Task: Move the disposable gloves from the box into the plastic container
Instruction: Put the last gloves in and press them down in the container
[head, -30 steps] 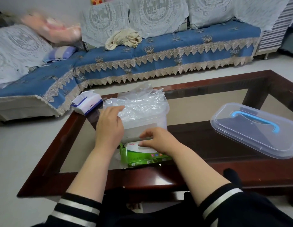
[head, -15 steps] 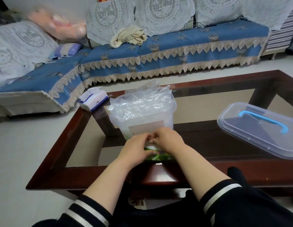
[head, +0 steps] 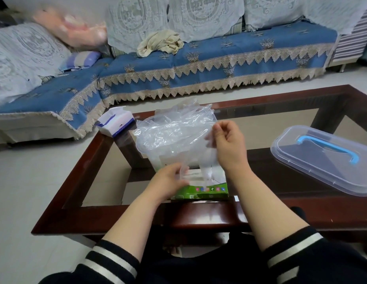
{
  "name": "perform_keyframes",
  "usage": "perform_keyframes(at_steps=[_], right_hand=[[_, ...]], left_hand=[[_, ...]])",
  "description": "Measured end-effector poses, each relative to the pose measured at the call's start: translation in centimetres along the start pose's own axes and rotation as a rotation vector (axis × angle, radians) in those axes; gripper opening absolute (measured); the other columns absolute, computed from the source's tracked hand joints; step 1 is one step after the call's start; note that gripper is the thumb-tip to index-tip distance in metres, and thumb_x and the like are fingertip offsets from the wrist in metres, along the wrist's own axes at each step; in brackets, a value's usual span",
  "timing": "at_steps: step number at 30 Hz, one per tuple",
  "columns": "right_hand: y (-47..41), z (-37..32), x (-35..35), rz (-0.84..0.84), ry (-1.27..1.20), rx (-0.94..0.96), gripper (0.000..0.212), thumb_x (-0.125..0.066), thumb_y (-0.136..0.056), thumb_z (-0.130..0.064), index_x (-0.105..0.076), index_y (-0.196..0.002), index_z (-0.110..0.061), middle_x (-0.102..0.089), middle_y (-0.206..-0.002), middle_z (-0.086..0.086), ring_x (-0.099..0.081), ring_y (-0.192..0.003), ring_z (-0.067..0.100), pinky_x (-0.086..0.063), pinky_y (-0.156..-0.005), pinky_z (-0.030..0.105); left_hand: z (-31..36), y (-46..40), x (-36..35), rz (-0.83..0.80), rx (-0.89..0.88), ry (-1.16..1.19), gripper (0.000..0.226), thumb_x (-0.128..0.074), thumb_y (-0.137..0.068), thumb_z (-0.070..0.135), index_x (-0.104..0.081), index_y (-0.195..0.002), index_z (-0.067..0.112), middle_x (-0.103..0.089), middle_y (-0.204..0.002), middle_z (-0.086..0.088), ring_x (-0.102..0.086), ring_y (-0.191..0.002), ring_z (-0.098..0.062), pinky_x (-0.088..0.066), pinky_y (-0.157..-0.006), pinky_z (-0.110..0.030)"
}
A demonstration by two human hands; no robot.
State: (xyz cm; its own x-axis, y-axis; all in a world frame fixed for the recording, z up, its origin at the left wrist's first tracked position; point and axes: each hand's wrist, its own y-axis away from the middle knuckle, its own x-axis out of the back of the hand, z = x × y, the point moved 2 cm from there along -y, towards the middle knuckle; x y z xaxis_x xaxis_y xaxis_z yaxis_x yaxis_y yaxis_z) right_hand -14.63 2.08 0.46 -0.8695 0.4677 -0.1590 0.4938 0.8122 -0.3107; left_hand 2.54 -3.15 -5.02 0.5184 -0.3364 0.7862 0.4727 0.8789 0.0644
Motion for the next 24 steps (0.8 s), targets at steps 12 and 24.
perform_keyframes(at_steps=[12, 24], right_hand=[[0.3, -0.6, -0.4, -0.092, -0.041, -0.038, 0.018, -0.046, -0.100, -0.013, -0.047, -0.085, -0.020, -0.065, -0.075, 0.008, -0.040, -0.042, 0.004, -0.033, -0.036, 0.019], [-1.0, -0.5, 1.1, 0.008, 0.027, 0.029, 0.015, -0.070, -0.086, -0.018, -0.058, -0.092, -0.024, -0.063, -0.091, -0.004, -0.060, -0.086, 0.019, -0.049, -0.076, 0.035]], left_hand=[[5.0, -0.7, 8.0, 0.193, -0.103, 0.612, 0.126, -0.028, -0.038, 0.104, -0.037, -0.140, 0.029, -0.062, -0.122, 0.004, -0.063, -0.107, -0.010, -0.052, -0.089, -0.030], [10.0, -5.8, 10.4, -0.069, -0.102, 0.576, 0.020, -0.062, -0.088, 0.001, -0.062, -0.098, 0.019, -0.067, -0.075, 0.003, -0.056, -0.065, -0.011, -0.050, -0.059, -0.022]])
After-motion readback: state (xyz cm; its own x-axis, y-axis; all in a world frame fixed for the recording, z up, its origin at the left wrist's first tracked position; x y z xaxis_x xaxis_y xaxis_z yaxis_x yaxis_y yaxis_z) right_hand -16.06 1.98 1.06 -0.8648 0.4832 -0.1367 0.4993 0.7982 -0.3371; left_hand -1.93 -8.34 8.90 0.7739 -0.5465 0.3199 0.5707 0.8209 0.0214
